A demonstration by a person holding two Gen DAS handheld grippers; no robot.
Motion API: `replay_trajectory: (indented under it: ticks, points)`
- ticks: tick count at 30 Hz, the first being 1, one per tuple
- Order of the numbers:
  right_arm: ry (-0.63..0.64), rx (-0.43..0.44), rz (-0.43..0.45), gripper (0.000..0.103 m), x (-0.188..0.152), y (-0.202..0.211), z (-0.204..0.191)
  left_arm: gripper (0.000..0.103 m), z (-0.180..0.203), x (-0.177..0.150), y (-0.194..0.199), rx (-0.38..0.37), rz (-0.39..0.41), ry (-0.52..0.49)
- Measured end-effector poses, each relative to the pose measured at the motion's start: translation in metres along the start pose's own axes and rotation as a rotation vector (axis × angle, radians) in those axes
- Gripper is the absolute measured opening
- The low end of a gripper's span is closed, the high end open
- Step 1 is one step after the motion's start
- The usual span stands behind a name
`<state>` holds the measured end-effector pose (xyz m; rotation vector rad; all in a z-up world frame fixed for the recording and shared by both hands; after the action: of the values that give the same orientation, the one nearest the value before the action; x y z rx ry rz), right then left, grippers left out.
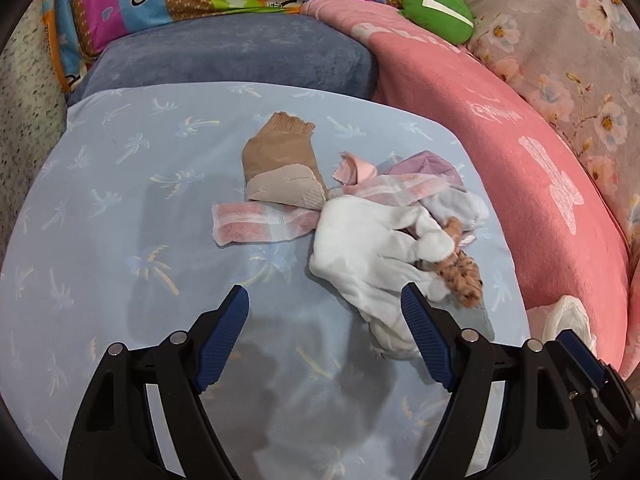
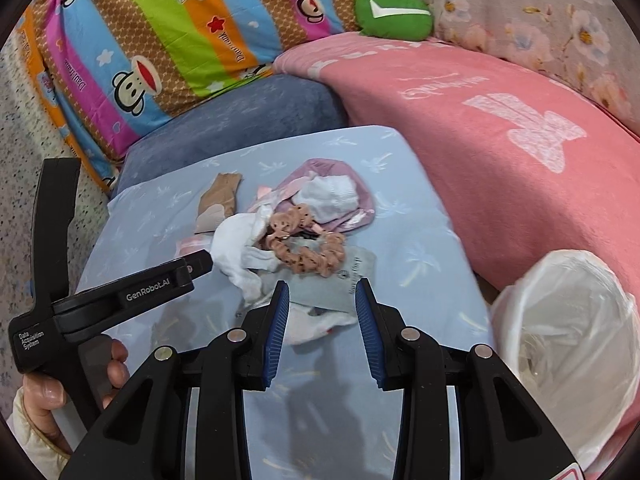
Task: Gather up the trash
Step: 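Move both grippers back over the pile of items on the table, then grasp the white glove with the left gripper while the right grasps the beaded scrunchie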
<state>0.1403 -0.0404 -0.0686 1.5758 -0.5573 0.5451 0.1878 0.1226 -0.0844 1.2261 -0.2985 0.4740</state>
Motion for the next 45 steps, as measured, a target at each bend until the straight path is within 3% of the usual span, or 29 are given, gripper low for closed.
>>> replay_trajectory:
  ticks: [8,18,26,34,45]
  points:
    - [0.017,0.017,-0.038,0.035,0.016,-0.041,-0.015,0.072,-0.005,0.013,-0.026,-0.052,-0.068,0.037]
    - [0.021,0.025,-0.093,0.035,0.017,-0.078,-0.017,0.037,-0.011,0.017,-0.050,-0.128,-0.149,0.058]
    - [0.018,0.032,-0.123,0.018,0.012,-0.094,-0.016,0.015,-0.009,0.017,-0.047,-0.144,-0.147,0.033]
    - [0.012,0.036,-0.085,0.007,0.017,-0.074,-0.016,0.011,0.004,0.019,-0.027,-0.146,-0.102,0.005]
    - [0.000,0.022,0.050,0.007,0.029,-0.002,-0.007,0.010,0.033,0.020,0.028,-0.165,0.021,-0.067]
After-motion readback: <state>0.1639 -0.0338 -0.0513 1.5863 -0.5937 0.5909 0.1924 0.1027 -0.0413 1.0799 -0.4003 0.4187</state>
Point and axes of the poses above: each gripper's, at about its wrist camera, not at the fingertips, and y roughly against the way its jaws point, z to its right, x to its top, the point moved 1 cm from there along -y, roughly the way its jaws point, and after that the axes turned 8 degrees about y, right-handed, at the moved point
